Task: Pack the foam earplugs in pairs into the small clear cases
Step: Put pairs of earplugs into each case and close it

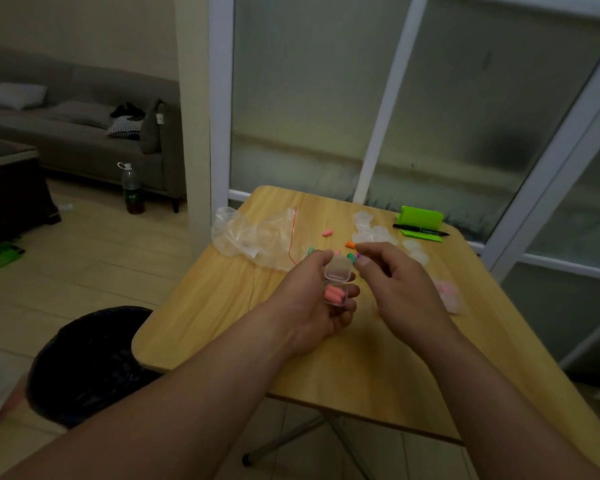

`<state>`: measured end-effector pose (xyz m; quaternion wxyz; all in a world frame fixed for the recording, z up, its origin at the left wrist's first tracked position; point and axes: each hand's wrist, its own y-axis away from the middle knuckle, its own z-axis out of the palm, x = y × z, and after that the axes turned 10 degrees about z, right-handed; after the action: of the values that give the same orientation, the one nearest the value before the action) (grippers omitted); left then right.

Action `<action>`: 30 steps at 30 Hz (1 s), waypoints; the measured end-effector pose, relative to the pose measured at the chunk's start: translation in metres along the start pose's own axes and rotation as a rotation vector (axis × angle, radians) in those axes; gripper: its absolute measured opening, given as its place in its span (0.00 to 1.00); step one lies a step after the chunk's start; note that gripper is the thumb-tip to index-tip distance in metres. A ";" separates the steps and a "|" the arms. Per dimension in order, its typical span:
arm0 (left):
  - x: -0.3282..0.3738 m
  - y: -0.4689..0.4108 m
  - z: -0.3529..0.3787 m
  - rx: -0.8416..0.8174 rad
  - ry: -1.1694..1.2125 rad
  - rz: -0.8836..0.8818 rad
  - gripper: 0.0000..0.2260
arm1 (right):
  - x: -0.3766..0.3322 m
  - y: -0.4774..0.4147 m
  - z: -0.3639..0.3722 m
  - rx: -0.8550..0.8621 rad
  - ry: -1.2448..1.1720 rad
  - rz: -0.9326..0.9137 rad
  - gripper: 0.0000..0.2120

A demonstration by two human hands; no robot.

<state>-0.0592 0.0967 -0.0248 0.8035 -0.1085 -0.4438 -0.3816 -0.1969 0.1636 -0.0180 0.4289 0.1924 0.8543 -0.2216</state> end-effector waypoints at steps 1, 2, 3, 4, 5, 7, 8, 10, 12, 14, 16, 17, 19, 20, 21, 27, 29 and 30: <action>0.000 0.001 0.000 -0.003 0.000 0.002 0.16 | -0.002 0.002 0.002 -0.026 0.011 -0.015 0.12; 0.000 0.002 0.000 -0.001 0.000 0.006 0.16 | -0.004 0.003 0.003 -0.042 0.022 -0.034 0.12; 0.000 0.002 -0.001 0.001 0.004 0.014 0.16 | -0.006 0.004 0.004 -0.049 0.034 -0.051 0.12; 0.001 0.002 -0.002 0.006 0.007 0.024 0.16 | -0.007 0.006 0.005 -0.051 0.044 -0.063 0.11; 0.001 0.003 -0.002 0.008 0.014 0.033 0.16 | -0.008 0.007 0.006 -0.050 0.050 -0.072 0.11; 0.003 0.004 -0.004 0.001 0.034 0.051 0.17 | -0.007 0.010 0.007 -0.047 0.064 -0.094 0.09; 0.004 0.004 -0.006 -0.001 0.041 0.058 0.19 | -0.006 0.012 0.008 -0.050 0.074 -0.105 0.08; 0.007 0.004 -0.009 0.013 0.047 0.058 0.24 | -0.006 0.017 0.009 -0.080 0.105 -0.125 0.06; 0.009 0.001 -0.012 0.023 0.069 0.053 0.27 | -0.008 0.022 0.011 -0.114 0.165 -0.145 0.08; 0.009 -0.001 -0.013 0.037 0.108 0.055 0.26 | -0.009 0.024 0.013 -0.128 0.232 -0.183 0.09; 0.007 -0.004 -0.014 0.032 0.128 0.062 0.22 | -0.010 0.025 0.015 -0.119 0.261 -0.207 0.08; 0.007 -0.003 -0.013 0.019 0.129 0.061 0.21 | -0.011 0.025 0.016 -0.116 0.261 -0.207 0.07; 0.005 -0.002 -0.013 -0.016 0.123 0.051 0.22 | -0.012 0.024 0.015 -0.125 0.225 -0.193 0.08; 0.004 -0.002 -0.013 -0.032 0.104 0.044 0.21 | -0.012 0.024 0.013 -0.129 0.202 -0.186 0.08; 0.003 -0.001 -0.013 -0.044 0.068 0.039 0.19 | -0.012 0.023 0.012 -0.127 0.186 -0.181 0.09; -0.004 0.000 -0.013 -0.040 -0.074 0.074 0.07 | -0.001 0.021 0.002 -0.162 0.173 -0.121 0.20; -0.004 0.001 -0.010 -0.026 -0.083 0.088 0.05 | 0.005 0.019 -0.001 -0.147 0.226 -0.118 0.27; -0.005 0.001 -0.007 -0.026 -0.086 0.094 0.05 | 0.008 0.019 -0.003 -0.132 0.249 -0.112 0.29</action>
<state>-0.0552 0.0964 -0.0325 0.7993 -0.1561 -0.4671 -0.3442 -0.1934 0.1824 -0.0264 0.3185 0.1416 0.9230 -0.1631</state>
